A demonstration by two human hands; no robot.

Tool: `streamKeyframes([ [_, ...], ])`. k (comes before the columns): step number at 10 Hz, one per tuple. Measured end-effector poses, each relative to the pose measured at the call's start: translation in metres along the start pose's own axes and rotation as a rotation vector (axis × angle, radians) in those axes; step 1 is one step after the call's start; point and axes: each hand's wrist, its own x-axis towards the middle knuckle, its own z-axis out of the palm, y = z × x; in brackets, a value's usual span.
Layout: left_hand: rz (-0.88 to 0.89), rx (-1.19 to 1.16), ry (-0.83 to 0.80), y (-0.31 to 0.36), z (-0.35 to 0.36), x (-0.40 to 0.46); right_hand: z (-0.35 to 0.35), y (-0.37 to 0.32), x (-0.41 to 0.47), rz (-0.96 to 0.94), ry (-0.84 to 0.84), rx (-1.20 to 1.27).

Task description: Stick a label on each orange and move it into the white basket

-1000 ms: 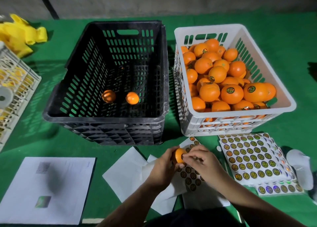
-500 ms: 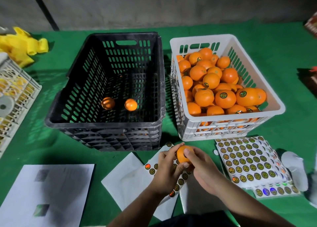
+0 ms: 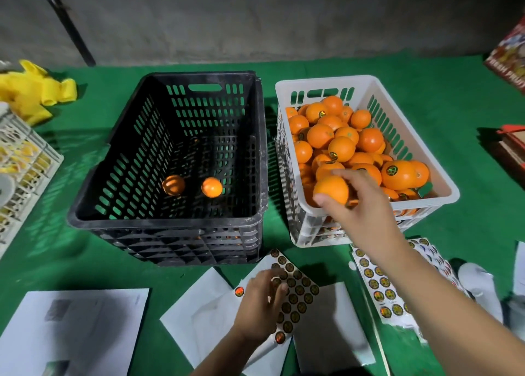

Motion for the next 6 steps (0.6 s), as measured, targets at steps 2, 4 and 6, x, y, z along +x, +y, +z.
streamKeyframes([
  [2,-0.033,0.353,-0.195,-0.025,0.007,-0.004,0.01,0.03,0.047,-0.001,-0.295,-0.561],
  [4,0.069,0.339,-0.182,-0.031,-0.002,-0.011,0.007,0.042,0.019,-0.141,-0.293,-0.566],
  [6,0.294,0.291,0.087,-0.048,-0.016,-0.035,-0.024,0.061,-0.021,-0.319,-0.307,-0.553],
])
